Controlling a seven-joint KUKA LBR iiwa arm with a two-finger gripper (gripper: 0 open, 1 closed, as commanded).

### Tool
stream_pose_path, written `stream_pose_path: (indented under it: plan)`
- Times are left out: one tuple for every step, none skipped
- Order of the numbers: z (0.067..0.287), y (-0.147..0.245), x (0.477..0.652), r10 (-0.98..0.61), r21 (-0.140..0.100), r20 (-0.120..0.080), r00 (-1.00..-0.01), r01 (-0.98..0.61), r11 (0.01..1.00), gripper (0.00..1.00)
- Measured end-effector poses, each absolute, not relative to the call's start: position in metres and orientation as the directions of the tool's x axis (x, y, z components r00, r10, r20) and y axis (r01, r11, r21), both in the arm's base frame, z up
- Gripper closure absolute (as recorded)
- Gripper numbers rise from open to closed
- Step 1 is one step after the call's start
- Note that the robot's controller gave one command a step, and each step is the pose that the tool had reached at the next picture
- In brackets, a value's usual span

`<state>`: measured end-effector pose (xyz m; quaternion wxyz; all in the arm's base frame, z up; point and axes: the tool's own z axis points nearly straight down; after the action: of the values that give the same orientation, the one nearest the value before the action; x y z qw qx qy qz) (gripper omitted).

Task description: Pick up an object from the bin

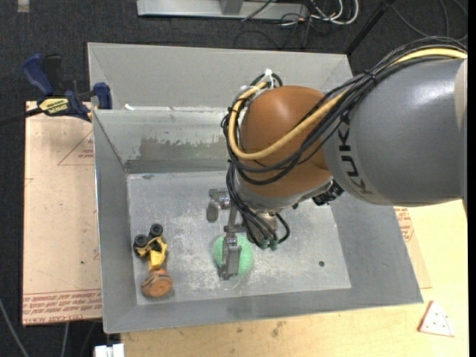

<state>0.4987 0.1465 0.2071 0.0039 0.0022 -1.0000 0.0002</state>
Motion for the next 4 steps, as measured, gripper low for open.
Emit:
stream_pose_path:
  plan:
    - [0.212, 0.146, 0.500, 0.000, 0.001, 0.000, -1.000, 0.000, 1.000, 0.00]
    - [0.177, 0.112, 0.513, -0.028, 0.002, -0.003, -1.000, -0.028, 1.000, 0.00]
    - [0.155, 0.100, 0.523, 0.078, -0.001, 0.000, -0.997, 0.078, 0.997, 0.00]
    - [0.111, 0.058, 0.516, -0.077, 0.001, 0.000, -0.997, -0.077, 0.997, 1.00]
